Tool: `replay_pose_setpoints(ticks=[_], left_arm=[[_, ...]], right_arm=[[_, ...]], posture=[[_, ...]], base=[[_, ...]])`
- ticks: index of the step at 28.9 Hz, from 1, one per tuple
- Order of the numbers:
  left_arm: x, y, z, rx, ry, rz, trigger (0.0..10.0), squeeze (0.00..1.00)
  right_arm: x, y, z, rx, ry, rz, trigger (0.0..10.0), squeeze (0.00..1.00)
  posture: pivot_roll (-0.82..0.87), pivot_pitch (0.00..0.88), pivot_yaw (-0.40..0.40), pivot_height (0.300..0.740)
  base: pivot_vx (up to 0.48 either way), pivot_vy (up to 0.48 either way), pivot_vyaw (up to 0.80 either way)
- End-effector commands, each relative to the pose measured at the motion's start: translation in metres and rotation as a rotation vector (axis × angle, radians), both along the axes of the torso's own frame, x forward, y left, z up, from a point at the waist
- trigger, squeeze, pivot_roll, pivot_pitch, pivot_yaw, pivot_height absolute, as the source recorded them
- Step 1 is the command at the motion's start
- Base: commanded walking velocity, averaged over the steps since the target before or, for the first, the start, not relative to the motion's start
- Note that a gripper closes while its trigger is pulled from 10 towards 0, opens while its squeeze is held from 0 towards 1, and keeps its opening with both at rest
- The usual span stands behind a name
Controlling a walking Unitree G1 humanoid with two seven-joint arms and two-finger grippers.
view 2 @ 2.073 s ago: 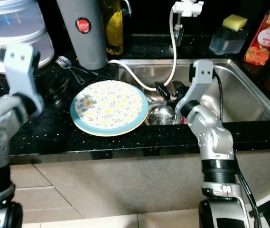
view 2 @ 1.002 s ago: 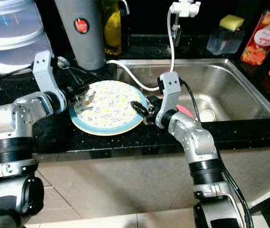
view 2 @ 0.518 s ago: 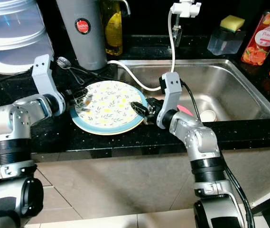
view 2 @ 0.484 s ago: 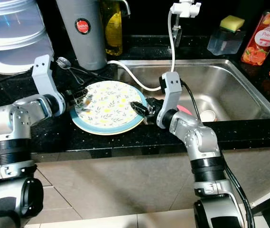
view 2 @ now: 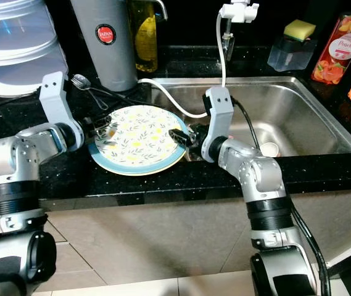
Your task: Kitchen organization
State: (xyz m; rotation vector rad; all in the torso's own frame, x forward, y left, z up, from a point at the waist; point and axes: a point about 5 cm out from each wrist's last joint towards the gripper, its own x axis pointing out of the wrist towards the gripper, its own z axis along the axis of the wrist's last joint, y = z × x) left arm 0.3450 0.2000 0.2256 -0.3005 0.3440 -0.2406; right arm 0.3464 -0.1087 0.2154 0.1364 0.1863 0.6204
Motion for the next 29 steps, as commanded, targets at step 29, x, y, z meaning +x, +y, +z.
replay_pose_setpoints(ticks=[29], left_arm=[[-0.002,-0.014,0.001,-0.164,-0.004,-0.004,10.0,0.00]], right_arm=[[-0.006,0.016,-0.014,-0.274,-0.119,0.021,10.0,0.00]], posture=[[0.19,0.022,-0.038,0.740]], base=[[0.000,0.000,0.00]])
